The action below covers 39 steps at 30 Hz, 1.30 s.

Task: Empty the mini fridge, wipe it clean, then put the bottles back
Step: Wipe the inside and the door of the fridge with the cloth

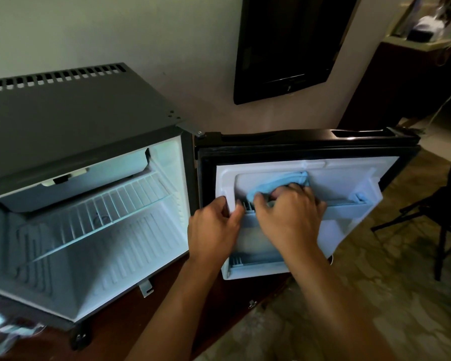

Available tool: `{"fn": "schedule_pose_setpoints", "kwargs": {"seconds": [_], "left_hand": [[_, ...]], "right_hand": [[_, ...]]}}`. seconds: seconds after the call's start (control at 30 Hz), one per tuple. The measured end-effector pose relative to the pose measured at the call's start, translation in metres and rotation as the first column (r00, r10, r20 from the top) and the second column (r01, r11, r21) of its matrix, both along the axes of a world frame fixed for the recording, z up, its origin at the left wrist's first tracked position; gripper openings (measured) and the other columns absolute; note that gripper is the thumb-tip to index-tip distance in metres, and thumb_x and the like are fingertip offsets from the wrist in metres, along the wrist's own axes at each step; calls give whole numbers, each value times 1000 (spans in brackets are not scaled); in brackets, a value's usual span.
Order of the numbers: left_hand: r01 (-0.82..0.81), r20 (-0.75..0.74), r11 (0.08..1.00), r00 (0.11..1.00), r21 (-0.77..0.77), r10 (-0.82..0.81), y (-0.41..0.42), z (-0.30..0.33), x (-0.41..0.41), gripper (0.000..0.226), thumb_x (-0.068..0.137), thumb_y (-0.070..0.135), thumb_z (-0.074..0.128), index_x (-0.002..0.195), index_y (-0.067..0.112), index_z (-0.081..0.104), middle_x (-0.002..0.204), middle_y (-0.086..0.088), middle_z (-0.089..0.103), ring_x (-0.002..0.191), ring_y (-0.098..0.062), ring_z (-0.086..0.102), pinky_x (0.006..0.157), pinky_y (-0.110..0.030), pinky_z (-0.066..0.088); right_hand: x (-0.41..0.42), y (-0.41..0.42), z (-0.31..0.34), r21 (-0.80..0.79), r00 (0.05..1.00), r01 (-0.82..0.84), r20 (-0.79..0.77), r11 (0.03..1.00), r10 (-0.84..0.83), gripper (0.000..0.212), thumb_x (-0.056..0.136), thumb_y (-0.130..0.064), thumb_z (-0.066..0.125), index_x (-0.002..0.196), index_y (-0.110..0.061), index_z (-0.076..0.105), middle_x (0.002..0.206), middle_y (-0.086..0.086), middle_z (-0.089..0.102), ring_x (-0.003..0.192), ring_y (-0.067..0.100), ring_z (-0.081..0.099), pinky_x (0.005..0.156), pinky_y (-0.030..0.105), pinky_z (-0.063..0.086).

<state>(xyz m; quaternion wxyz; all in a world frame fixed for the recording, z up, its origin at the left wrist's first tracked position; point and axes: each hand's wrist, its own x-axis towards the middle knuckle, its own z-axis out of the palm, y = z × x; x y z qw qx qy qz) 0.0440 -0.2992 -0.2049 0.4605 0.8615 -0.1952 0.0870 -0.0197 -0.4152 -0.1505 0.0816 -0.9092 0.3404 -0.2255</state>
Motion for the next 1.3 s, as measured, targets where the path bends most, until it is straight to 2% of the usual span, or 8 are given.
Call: {"fn": "schedule_pose_setpoints", "kwargs": {"seconds": [0.23, 0.5, 0.77, 0.97, 1.03, 1.1, 1.17, 1.3], "left_hand": [[-6, -3, 999, 1000, 34, 6, 1, 0, -1, 48, 84, 57, 50, 58, 19, 36, 49, 1, 51, 53, -26, 58, 52, -39, 50], [15, -2, 999, 1000, 42, -15, 2, 0, 2, 49, 83, 60, 46, 57, 20, 34, 50, 1, 56, 53, -24, 58, 55, -38, 51], [7, 77, 999, 997, 53, -11, 2, 0, 2, 48, 81, 63, 39, 55, 23, 30, 47, 3, 51, 44, -13, 45, 48, -27, 38], [9, 61, 998, 998, 55, -12, 3, -1, 2, 49, 82, 64, 38, 58, 21, 36, 51, 3, 57, 47, -15, 53, 54, -36, 50], [24, 41, 999, 999, 46, -26, 4, -1, 4, 49, 84, 62, 41, 60, 20, 39, 52, 2, 58, 50, -16, 57, 56, -38, 51], [45, 2, 999, 999, 30, -45, 4, -1, 5, 49, 84, 60, 44, 62, 16, 42, 53, 0, 60, 55, -20, 63, 59, -41, 52], [37, 0, 999, 999, 28, -37, 3, 0, 5, 49, 83, 59, 46, 61, 16, 40, 53, -1, 60, 55, -23, 61, 59, -41, 51], [31, -10, 999, 999, 13, -31, 2, 0, 3, 50, 86, 54, 52, 60, 14, 39, 51, -2, 58, 55, -24, 60, 58, -41, 50]], "right_hand": [[1, -5, -2, 37, 995, 66, 69, 997, -68, 29, 84, -47, 61, 78, -21, 72, 89, -1, 68, 101, 24, 52, 90, 41, 32], [-7, -26, -5, 105, 986, 76, 142, 992, -90, 19, 84, -33, 68, 76, -16, 72, 89, 5, 69, 101, 29, 52, 89, 41, 31], [0, -1, -5, 123, 944, 36, 322, 992, -74, 19, 81, -22, 70, 65, -14, 64, 81, 4, 66, 91, 28, 55, 86, 40, 32], [6, 19, 1, 113, 884, -23, 467, 993, -33, 22, 81, -19, 70, 62, -19, 59, 72, 1, 64, 74, 24, 57, 77, 30, 25], [3, 10, 3, 168, 861, -43, 507, 985, -49, 25, 83, -22, 69, 63, -22, 56, 69, 0, 62, 69, 24, 56, 80, 30, 32], [-1, -4, 6, 247, 844, -37, 527, 968, -103, 25, 86, -26, 67, 64, -24, 55, 68, -2, 60, 67, 22, 55, 83, 43, 46], [-7, -17, 8, 272, 830, 12, 534, 962, -161, 23, 87, -26, 66, 66, -23, 57, 70, -1, 62, 69, 24, 57, 83, 50, 48], [-11, -34, 4, 342, 797, 44, 555, 939, -240, 19, 90, -25, 63, 73, -18, 61, 73, 3, 62, 72, 26, 56, 83, 43, 47]]}}
